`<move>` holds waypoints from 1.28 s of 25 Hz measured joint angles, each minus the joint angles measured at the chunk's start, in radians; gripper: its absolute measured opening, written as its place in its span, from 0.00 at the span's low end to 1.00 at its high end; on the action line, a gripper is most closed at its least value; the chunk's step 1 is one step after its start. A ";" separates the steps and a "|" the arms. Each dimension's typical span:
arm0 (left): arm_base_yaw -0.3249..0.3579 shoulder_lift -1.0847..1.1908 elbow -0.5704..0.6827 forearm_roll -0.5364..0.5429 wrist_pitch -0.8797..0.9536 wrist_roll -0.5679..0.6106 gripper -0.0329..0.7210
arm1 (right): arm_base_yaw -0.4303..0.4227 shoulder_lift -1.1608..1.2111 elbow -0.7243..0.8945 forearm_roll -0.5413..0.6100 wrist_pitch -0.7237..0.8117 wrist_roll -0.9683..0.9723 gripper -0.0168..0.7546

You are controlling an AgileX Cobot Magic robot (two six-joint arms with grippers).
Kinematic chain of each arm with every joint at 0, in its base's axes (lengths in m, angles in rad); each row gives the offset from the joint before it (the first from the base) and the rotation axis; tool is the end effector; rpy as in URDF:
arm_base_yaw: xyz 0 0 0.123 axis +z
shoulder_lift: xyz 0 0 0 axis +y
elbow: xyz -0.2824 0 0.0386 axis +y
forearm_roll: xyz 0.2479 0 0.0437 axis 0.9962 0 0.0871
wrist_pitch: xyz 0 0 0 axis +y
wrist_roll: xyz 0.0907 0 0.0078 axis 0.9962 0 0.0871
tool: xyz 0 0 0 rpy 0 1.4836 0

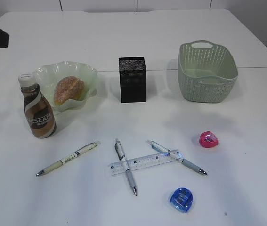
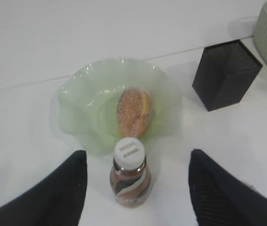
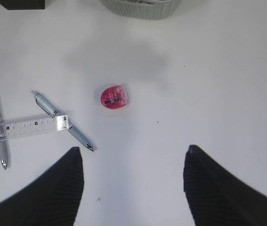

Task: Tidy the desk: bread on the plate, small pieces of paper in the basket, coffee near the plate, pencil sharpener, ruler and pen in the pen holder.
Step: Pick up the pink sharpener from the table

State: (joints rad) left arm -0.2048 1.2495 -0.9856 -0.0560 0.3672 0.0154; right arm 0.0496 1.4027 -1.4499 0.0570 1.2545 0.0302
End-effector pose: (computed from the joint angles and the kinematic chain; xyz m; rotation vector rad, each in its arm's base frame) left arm 0.2699 -0.0579 0.3335 0.1896 2.1099 -0.1652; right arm 0.2753 0.0186 0.3814 -0.0190 2.6917 0.1030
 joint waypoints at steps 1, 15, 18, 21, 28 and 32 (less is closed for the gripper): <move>0.010 0.000 -0.024 0.000 0.053 0.000 0.68 | 0.006 0.008 0.000 0.002 0.000 0.004 0.70; 0.082 -0.002 -0.234 0.002 0.428 -0.037 0.67 | 0.151 0.197 0.000 -0.017 -0.006 0.012 0.70; 0.082 -0.002 -0.234 0.002 0.434 -0.037 0.67 | 0.153 0.266 0.000 -0.032 -0.009 0.015 0.70; 0.082 -0.002 -0.234 0.002 0.448 -0.037 0.67 | 0.153 0.315 0.000 -0.032 -0.011 0.020 0.70; 0.082 -0.002 -0.234 0.004 0.456 -0.038 0.67 | 0.153 0.413 0.000 -0.034 -0.022 0.036 0.70; 0.082 -0.002 -0.234 0.004 0.459 -0.038 0.67 | 0.153 0.464 -0.002 -0.035 -0.043 0.039 0.70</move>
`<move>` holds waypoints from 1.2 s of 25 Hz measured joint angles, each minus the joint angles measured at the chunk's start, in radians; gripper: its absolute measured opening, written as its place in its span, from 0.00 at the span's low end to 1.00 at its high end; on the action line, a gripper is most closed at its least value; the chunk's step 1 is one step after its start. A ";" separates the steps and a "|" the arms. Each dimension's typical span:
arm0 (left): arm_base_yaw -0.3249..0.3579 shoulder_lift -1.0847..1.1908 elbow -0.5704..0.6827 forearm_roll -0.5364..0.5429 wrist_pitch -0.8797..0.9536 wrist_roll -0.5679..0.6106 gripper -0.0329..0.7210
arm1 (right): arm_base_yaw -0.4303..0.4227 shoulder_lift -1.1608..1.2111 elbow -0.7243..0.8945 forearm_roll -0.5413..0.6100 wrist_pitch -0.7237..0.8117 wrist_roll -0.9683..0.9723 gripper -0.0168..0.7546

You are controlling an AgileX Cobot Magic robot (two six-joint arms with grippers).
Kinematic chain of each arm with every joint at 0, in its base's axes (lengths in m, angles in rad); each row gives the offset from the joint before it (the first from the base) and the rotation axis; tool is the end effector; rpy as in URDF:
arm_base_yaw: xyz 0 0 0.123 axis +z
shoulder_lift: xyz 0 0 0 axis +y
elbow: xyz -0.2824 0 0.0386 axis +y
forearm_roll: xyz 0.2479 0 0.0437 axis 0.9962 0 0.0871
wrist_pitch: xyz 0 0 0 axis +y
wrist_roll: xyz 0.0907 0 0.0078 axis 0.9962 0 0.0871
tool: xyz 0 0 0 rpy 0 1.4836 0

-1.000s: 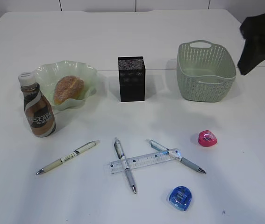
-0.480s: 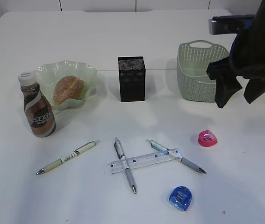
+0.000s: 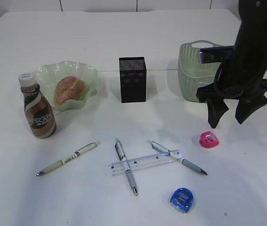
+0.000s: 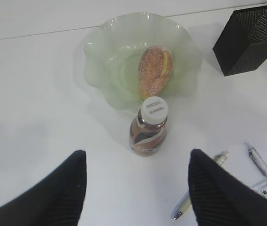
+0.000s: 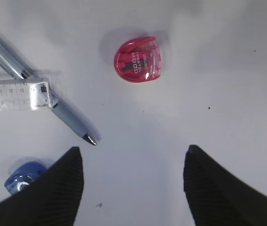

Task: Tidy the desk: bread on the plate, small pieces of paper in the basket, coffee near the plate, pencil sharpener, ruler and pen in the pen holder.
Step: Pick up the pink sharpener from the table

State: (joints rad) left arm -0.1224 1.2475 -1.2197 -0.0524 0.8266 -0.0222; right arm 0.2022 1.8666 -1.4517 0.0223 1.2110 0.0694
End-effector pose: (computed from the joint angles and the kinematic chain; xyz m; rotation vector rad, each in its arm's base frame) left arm 0.2590 -0.0354 0.3766 0.0949 2.3386 -0.1344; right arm 0.3587 0.0755 0.2310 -0.1948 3.1063 0.0391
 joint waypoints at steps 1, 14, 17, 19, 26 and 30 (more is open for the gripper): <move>0.000 0.000 0.000 0.001 0.005 0.000 0.67 | 0.000 0.006 0.000 0.000 -0.005 0.000 0.70; 0.000 0.000 0.000 0.039 0.047 -0.001 0.67 | 0.000 0.128 -0.040 -0.057 -0.116 0.000 0.70; 0.000 0.000 0.000 0.040 0.047 -0.001 0.67 | 0.000 0.154 -0.055 -0.069 -0.120 0.001 0.70; 0.000 0.000 0.000 0.040 0.049 -0.001 0.67 | 0.000 0.158 -0.055 -0.072 -0.123 0.001 0.70; 0.000 0.000 0.000 0.041 0.049 -0.002 0.67 | 0.000 0.202 -0.057 -0.072 -0.130 -0.003 0.70; 0.000 0.000 0.000 0.042 0.049 -0.002 0.67 | 0.000 0.226 -0.060 -0.072 -0.131 -0.007 0.70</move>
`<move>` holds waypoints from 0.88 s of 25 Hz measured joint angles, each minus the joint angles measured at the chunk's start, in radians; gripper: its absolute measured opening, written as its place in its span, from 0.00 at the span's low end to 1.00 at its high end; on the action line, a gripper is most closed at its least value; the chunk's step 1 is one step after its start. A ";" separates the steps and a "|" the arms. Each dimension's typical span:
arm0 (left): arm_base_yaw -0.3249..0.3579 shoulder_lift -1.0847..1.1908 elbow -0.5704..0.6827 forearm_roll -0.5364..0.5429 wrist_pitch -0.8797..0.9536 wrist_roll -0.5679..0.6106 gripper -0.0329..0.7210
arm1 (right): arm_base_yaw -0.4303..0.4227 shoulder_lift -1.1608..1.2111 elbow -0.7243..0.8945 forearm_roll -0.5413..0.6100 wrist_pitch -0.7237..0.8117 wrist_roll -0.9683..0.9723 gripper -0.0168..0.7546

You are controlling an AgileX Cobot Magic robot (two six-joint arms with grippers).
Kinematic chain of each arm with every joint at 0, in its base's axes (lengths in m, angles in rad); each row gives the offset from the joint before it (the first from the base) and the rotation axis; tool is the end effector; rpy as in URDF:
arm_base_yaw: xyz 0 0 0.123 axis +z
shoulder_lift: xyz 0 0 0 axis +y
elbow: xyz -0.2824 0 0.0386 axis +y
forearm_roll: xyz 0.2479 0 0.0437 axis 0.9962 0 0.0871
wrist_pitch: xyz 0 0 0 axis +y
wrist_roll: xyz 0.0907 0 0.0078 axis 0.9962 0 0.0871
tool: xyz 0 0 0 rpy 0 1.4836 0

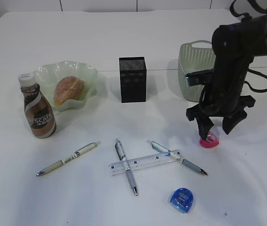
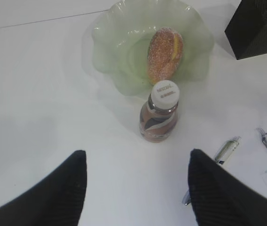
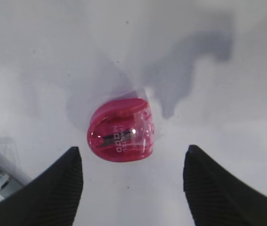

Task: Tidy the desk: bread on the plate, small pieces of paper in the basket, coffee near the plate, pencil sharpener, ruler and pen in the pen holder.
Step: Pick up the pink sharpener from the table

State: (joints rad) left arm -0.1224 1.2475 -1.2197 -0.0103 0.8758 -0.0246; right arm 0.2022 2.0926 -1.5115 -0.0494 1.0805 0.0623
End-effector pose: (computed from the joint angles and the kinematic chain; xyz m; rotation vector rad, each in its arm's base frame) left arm 0.2561 -0.0322 0.3734 0.1126 2.3861 -0.0820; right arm 0.3976 0.0774 0.1581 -0.2559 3.1282 -0.0685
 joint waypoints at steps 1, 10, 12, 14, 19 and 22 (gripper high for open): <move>0.000 0.000 0.000 0.000 0.000 0.000 0.67 | 0.000 0.003 0.000 0.000 -0.004 0.000 0.70; 0.000 0.000 0.000 0.002 0.000 0.000 0.67 | 0.000 0.013 0.000 0.002 -0.038 -0.004 0.70; 0.000 0.000 0.000 0.002 0.000 0.000 0.67 | 0.000 0.013 0.000 0.002 -0.041 -0.004 0.70; 0.000 0.000 0.000 0.002 0.000 0.000 0.67 | 0.000 0.013 0.000 0.003 -0.047 -0.004 0.70; 0.000 0.000 0.000 0.004 0.000 0.000 0.67 | 0.000 0.013 0.000 0.014 -0.052 -0.008 0.70; 0.000 0.000 0.000 0.004 0.000 0.000 0.67 | 0.000 0.015 0.000 0.016 -0.052 -0.008 0.70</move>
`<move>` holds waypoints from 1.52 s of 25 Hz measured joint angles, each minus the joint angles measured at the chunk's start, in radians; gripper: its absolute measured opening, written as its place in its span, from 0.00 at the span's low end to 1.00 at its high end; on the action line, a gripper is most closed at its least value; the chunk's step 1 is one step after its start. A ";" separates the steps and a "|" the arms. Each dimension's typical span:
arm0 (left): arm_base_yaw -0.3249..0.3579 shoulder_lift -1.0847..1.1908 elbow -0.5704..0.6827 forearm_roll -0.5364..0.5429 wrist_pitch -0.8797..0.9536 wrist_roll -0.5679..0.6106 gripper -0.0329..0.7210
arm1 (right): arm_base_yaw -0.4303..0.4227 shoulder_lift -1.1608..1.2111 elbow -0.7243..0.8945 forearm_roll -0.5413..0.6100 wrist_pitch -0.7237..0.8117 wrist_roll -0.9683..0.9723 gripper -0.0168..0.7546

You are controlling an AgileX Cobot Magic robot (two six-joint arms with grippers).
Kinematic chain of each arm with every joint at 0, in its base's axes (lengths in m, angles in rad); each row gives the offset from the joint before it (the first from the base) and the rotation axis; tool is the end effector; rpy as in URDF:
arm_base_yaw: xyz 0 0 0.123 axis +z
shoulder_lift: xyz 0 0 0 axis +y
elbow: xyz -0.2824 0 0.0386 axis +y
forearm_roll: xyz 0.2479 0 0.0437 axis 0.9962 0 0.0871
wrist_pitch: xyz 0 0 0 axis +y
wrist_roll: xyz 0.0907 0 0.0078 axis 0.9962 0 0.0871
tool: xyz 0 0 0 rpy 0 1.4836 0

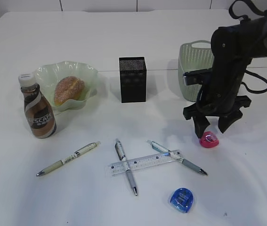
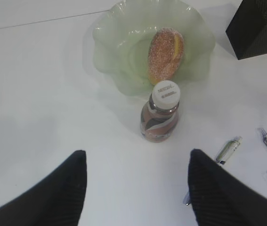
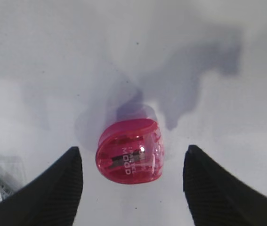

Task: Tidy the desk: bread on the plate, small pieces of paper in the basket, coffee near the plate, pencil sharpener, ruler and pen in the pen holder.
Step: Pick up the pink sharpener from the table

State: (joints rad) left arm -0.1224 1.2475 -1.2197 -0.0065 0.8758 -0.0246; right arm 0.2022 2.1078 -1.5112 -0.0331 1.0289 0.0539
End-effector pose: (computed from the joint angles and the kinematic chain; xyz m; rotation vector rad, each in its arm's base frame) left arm 0.2562 -0.0320 0.3734 0.1141 2.3858 -0.0774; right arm 0.4023 0.0798 0.1518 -0.2558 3.0949 -0.0377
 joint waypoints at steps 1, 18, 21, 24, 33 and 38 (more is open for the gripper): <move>0.000 0.000 0.000 0.000 0.000 0.000 0.67 | 0.000 0.004 -0.003 0.000 0.000 0.000 0.70; 0.000 0.000 0.000 0.007 0.000 0.000 0.67 | 0.000 0.046 -0.006 0.002 0.012 -0.002 0.70; 0.000 0.000 0.000 0.015 0.000 0.000 0.67 | 0.000 0.046 -0.007 0.002 0.012 -0.002 0.70; 0.000 0.000 0.000 0.019 0.000 0.000 0.67 | 0.000 0.047 -0.007 0.002 0.012 -0.003 0.70; 0.000 0.000 0.000 0.021 0.000 0.000 0.67 | 0.000 0.047 -0.007 -0.006 0.012 -0.003 0.70; 0.000 0.000 0.000 0.023 0.000 0.000 0.67 | 0.000 0.060 -0.008 -0.007 0.012 -0.005 0.69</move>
State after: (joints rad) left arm -0.1224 1.2475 -1.2197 0.0167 0.8758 -0.0246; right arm 0.2022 2.1675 -1.5191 -0.0397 1.0406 0.0491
